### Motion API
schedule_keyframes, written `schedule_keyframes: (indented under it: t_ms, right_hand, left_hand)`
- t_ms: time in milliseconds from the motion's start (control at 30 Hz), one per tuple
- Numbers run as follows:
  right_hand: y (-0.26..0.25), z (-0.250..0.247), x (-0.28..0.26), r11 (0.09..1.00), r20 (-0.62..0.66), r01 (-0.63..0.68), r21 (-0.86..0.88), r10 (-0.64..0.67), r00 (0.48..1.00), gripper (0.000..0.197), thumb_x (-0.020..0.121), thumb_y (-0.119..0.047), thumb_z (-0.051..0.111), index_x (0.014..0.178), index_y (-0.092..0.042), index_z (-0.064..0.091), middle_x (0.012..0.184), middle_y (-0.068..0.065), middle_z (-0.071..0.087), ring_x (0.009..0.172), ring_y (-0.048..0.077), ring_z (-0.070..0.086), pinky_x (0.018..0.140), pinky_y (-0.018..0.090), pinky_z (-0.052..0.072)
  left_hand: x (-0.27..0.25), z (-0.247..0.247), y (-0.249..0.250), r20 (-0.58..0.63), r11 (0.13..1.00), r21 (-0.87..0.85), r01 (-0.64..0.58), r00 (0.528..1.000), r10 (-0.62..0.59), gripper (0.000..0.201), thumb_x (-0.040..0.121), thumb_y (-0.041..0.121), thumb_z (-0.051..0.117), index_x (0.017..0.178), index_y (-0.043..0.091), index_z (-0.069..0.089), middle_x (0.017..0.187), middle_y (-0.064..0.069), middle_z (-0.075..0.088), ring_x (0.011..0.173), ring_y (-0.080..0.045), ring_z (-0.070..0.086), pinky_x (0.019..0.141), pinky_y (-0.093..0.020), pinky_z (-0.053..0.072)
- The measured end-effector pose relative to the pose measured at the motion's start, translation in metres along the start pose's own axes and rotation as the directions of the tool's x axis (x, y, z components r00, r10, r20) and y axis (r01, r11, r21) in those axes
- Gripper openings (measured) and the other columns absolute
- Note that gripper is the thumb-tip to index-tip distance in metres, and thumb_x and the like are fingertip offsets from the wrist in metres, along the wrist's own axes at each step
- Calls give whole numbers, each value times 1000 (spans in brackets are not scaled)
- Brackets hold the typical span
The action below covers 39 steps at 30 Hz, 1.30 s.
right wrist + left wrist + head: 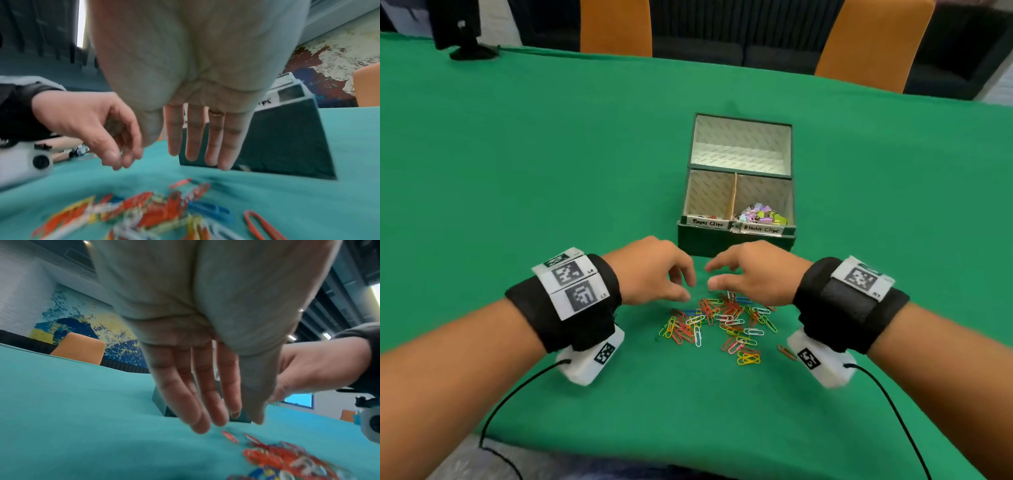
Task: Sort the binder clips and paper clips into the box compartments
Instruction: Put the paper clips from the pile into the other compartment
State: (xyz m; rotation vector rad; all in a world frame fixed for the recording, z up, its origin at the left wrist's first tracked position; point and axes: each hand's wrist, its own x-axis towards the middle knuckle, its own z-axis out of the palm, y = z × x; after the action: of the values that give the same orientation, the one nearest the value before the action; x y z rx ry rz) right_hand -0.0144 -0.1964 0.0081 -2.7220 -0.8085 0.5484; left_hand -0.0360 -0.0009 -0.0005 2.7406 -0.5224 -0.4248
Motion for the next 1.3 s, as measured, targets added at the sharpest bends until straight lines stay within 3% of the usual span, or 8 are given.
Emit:
schedule_keyframes:
  t_ms: [133, 300, 400, 600, 733, 867, 1133, 1300]
  right_hand:
    - [6, 18, 0, 998, 80, -4, -68, 10, 997, 43, 94, -51, 46, 94, -16, 70, 96, 3, 72, 92, 21, 64, 87, 37, 50]
    - [9, 18, -13, 1000, 43, -17, -11, 17, 999, 40, 92, -51, 52, 86, -17, 71, 75, -1, 71, 72, 17, 62, 71, 29, 49]
    - [16, 16, -22, 999, -14, -46, 13, 46, 999, 37, 88, -55, 55, 109, -27, 68, 97, -5, 70, 88, 15, 62, 78, 25, 44]
    - [43, 20, -59, 960, 148, -248, -131, 267, 952, 109, 44, -80, 72, 136, -33, 37, 125, -2, 46, 115, 20, 54, 100, 40, 44]
    - [42, 24, -63, 938, 121, -319, -131, 335, 934, 85, 59, -50, 85, 128, -24, 43, 113, 1, 58, 97, 20, 57, 81, 30, 45]
    - [29, 29, -48, 964, 29, -266, -23, 267, 963, 48, 70, -26, 82, 113, -23, 60, 89, -5, 69, 73, 11, 55, 59, 24, 39]
    - [16, 32, -30, 980, -68, -196, -32, 193, 979, 62, 69, -51, 79, 119, -21, 63, 111, 2, 64, 107, 22, 58, 87, 30, 45]
    - [10, 29, -26, 990, -101, -136, 25, 138, 985, 19, 75, -22, 78, 94, -25, 76, 87, -3, 71, 69, 8, 57, 61, 17, 42]
  left_hand:
    - [-9, 8, 2, 126, 1000, 10, -3, 992, 2, 43, 65, 46, 82, 102, 30, 67, 88, 12, 70, 72, -6, 59, 72, -23, 47]
    - [-7, 19, 7, 200, 996, 83, -36, 980, 19, 44, 65, 33, 84, 106, 30, 67, 93, 9, 68, 67, -7, 55, 67, -23, 46]
    - [1, 21, 13, 159, 998, 44, -42, 987, 35, 38, 71, 23, 82, 106, 29, 68, 97, 9, 69, 71, -8, 56, 73, -23, 48]
    - [10, 22, 18, 8, 994, 94, -51, 999, 51, 42, 75, 49, 73, 111, 29, 61, 103, 6, 63, 76, -9, 51, 77, -27, 43]
    - [9, 27, 22, 61, 985, 172, 28, 997, -39, 62, 62, 59, 78, 112, 27, 58, 92, 5, 52, 84, -16, 47, 70, -26, 37]
    - [15, 30, 31, 81, 996, 89, 11, 997, -18, 40, 68, 37, 83, 103, 27, 67, 82, 7, 58, 74, -14, 51, 66, -23, 37]
    - [13, 20, 22, -47, 999, 5, 40, 998, -40, 15, 74, 17, 78, 88, 23, 74, 79, 5, 70, 74, -13, 62, 73, -24, 51]
    - [11, 17, 23, -107, 998, -51, 47, 993, -52, 12, 73, 19, 79, 83, 24, 76, 74, 5, 71, 70, -9, 62, 67, -21, 47]
